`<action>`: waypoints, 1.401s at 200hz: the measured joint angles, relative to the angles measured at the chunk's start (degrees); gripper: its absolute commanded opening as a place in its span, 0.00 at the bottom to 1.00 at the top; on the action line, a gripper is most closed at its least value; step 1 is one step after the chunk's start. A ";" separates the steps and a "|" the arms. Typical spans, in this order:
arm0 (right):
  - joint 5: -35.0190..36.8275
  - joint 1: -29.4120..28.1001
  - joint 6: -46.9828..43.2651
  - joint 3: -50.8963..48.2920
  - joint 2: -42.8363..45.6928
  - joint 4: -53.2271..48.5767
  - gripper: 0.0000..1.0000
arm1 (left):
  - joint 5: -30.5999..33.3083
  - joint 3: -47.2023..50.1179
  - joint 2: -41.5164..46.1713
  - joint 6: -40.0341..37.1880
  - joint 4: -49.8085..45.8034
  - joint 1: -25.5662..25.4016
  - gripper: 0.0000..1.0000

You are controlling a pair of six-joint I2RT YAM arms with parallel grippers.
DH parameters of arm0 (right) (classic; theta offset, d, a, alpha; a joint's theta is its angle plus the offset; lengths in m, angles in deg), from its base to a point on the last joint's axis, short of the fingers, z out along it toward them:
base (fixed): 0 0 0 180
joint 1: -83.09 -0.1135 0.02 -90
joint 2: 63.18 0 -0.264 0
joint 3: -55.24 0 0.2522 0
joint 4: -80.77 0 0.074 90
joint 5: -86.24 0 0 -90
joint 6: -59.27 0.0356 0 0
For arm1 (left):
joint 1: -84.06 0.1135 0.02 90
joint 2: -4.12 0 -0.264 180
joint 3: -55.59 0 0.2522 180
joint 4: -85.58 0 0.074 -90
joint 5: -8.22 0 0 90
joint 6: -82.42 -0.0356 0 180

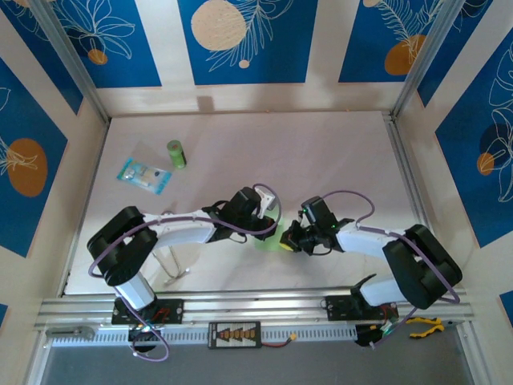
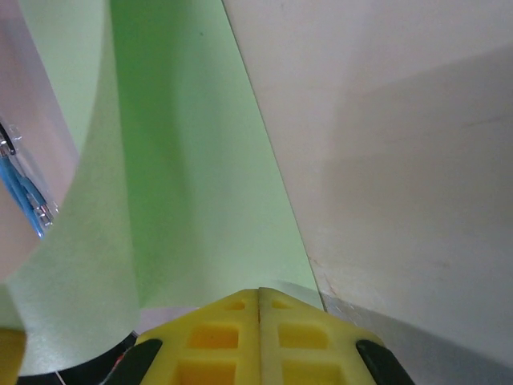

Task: Fold a paper plane with a square sheet of paper (pick it up from the middle)
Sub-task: Fold the triangle a second time at the center of the table.

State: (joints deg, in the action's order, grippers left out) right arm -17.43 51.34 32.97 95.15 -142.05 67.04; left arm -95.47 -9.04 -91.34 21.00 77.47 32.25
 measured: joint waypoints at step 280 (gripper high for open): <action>-0.28 6.34 -13.14 7.54 -6.97 -9.77 0.02 | -16.41 2.27 -4.66 2.40 7.65 7.74 0.14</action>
State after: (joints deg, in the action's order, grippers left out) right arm -17.71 57.68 19.84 102.69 -149.02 57.27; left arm -111.89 -6.77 -96.00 23.41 85.12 39.99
